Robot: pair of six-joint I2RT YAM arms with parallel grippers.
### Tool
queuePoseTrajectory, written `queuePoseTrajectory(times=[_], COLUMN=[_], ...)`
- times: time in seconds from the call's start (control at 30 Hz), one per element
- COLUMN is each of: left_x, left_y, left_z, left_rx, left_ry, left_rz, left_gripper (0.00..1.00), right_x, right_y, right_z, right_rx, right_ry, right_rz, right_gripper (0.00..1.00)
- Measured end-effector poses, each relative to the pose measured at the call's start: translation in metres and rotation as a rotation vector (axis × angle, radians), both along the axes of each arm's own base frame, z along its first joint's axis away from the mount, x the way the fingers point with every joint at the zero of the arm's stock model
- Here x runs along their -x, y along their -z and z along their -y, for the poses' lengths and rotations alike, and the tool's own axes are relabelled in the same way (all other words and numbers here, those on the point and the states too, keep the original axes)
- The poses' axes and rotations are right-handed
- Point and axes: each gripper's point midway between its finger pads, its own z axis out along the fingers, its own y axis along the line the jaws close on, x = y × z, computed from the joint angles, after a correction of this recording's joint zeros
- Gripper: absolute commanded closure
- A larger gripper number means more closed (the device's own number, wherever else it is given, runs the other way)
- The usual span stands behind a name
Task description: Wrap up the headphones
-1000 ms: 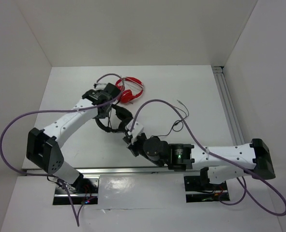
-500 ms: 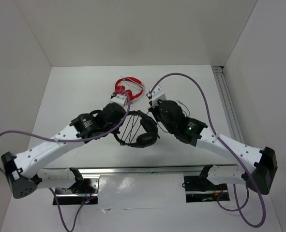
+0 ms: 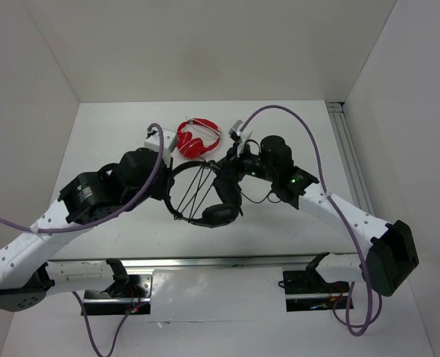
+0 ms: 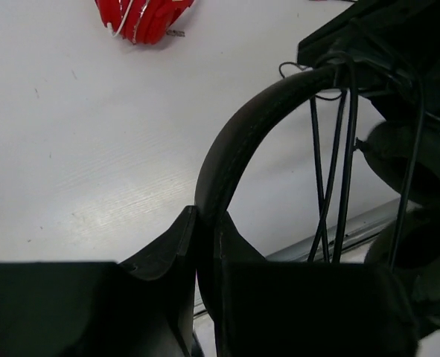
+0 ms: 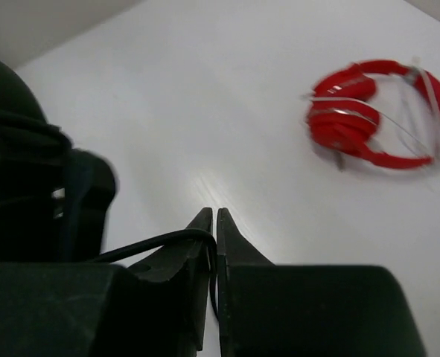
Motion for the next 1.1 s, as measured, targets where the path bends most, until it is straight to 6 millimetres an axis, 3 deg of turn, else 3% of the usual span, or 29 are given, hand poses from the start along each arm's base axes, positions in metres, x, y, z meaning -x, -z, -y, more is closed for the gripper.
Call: queuePoseTrajectory(times=[0.13,0.3,0.5,0.6,0.7,0.83,0.9,1.03,1.1], left_x=[0.014,0.030,0.038,0.038,0.039,0.037,0.034,0.016,-0.002], left_y=[-0.018,-0.028,-0.042,-0.065,-0.092,-0.119,-0.125,-0.120,-0.114], left_z=[-0.007,-0.009,-0.020,-0.030,-0.041,-0.057,-0.066,-0.078,-0.080], left_rx=[0.008,0.039,0.104,0.170,0.268,0.364,0.379,0.330,0.282], left_ry=[0.032,0.062,-0.016,-0.077,-0.135,-0.219,-0.260,-0.380,-0.451], left_rz=[-0.014,-0.057,-0.083,-0.057,-0.012,0.041,0.061,0.081,0.080], left_gripper=[1.00,1.00,1.00,1.00,1.00,1.00,1.00,1.00,1.00], right_x=[0.009,0.012,0.000,-0.007,-0.013,-0.007,0.002,0.023,0.032], right_y=[0.014,0.068,0.083,0.094,0.124,0.173,0.192,0.216,0.223], right_z=[-0.031,-0.057,-0.078,-0.085,-0.089,-0.084,-0.075,-0.053,-0.041], right_rx=[-0.110,-0.156,-0.235,-0.263,-0.260,-0.226,-0.209,-0.186,-0.168], right_ry=[-0.128,-0.183,-0.201,-0.199,-0.185,-0.158,-0.142,-0.090,-0.042], right_rz=[-0.045,-0.181,-0.205,-0.214,-0.267,-0.363,-0.403,-0.448,-0.457], right_gripper=[0.79,0.77,0.74,0.72,0.72,0.75,0.81,1.00,1.00])
